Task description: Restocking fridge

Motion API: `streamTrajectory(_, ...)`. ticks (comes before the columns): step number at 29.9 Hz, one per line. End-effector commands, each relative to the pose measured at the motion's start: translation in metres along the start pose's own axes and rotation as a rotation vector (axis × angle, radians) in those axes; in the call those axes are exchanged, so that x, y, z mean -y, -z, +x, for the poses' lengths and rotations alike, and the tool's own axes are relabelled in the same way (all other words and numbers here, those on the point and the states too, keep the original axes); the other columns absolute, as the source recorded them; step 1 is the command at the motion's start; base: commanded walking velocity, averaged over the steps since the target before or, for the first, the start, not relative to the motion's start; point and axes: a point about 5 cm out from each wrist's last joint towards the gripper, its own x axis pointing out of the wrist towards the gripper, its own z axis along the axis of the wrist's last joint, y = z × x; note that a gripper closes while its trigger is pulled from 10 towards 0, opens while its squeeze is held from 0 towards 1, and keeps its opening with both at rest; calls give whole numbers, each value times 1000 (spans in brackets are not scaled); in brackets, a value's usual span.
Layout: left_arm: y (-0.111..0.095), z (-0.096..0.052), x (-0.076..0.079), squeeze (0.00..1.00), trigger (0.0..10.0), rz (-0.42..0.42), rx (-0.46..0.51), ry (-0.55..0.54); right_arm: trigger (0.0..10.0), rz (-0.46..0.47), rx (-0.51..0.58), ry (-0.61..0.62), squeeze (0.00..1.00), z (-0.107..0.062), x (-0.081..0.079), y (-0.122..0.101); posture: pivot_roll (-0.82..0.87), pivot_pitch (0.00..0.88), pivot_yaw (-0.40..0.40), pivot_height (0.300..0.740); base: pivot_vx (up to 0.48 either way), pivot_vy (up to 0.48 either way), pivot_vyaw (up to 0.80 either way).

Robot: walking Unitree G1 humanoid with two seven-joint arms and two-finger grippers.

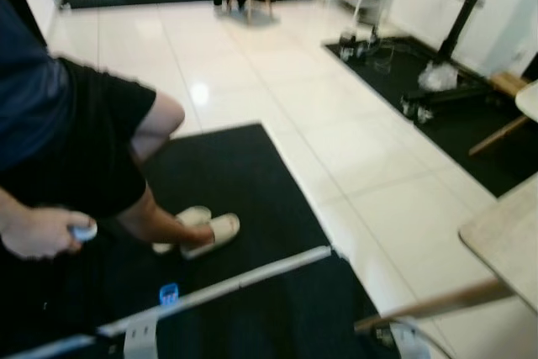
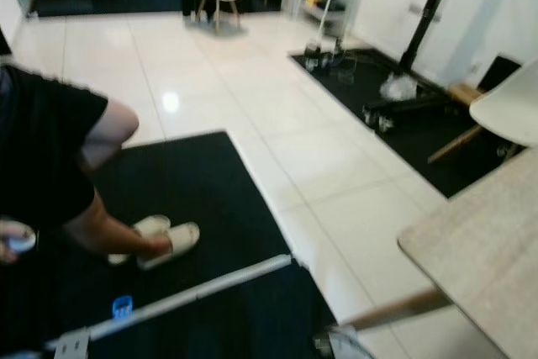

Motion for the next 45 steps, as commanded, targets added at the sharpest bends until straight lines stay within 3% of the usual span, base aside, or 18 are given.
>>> streamTrajectory(1, 0, 2, 6, 0, 10000, 4, -6, 13, 10000, 18, -25, 13, 0, -1, 4, 6, 68, 18, -92, 740, 315, 0, 0)
streamTrajectory(12, -2, 3, 9, 0, 10000, 10, -6, 25, 10000, 25, -30, 12, 0, -1, 5, 5, 66, 16, -92, 740, 312, 0, -675)
streamTrajectory(33, -1, 3, 14, 0, 10000, 22, -12, 44, 10000, -2, -42, 2, 0, -1, 5, 6, 69, 9, -92, 740, 311, 0, 0)
streamTrajectory(45, 1, 4, 19, 0, 10000, 23, -20, 53, 10000, 3, -50, 3, 0, -2, 6, 7, 67, 12, -94, 740, 312, 0, -741)
